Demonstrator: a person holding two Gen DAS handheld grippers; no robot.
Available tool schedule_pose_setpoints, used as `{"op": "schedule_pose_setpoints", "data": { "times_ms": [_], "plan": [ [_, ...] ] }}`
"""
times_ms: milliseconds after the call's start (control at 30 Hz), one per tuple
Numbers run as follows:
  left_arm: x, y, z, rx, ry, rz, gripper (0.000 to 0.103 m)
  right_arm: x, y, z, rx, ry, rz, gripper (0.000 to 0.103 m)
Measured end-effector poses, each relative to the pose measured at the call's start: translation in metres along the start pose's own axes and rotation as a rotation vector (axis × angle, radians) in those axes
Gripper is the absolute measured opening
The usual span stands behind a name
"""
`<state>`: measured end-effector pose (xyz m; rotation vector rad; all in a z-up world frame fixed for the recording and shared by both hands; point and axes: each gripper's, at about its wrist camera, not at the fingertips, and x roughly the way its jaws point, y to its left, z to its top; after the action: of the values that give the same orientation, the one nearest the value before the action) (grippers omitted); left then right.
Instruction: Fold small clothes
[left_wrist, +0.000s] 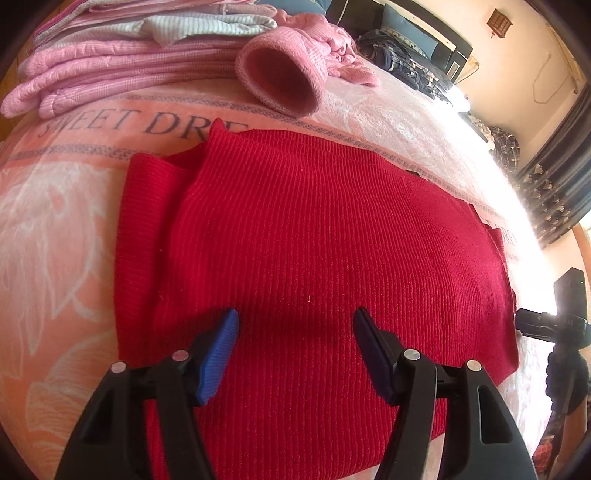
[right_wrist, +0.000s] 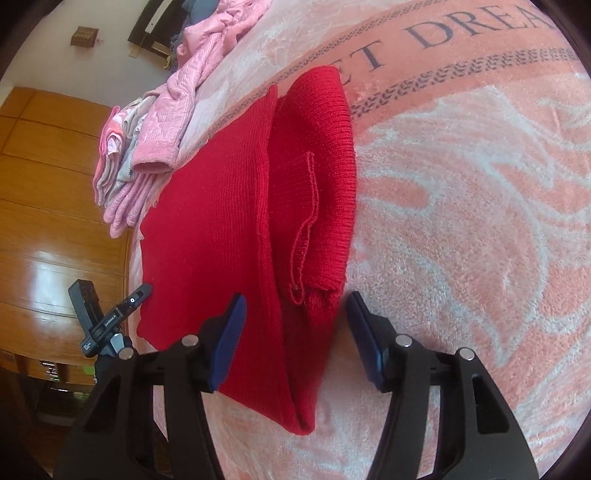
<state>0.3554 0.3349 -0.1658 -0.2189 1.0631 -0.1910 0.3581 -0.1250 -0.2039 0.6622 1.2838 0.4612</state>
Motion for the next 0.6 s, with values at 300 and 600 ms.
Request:
{"op": "schedule_pose_setpoints", "data": {
  "times_ms": [300,600],
  "plan": [
    [0.002,0.004,-0.001,-0.007,0.003,-0.032,0.070,0.006,-0.006,0.007,0.032,-0.031,-0.016,0.024],
    [0.004,0.004,-0.001,0.007,0.010,-0.028,0.070,0.007,0.019,0.002,-0.053,-0.060,-0.099,0.017]
  ]
}}
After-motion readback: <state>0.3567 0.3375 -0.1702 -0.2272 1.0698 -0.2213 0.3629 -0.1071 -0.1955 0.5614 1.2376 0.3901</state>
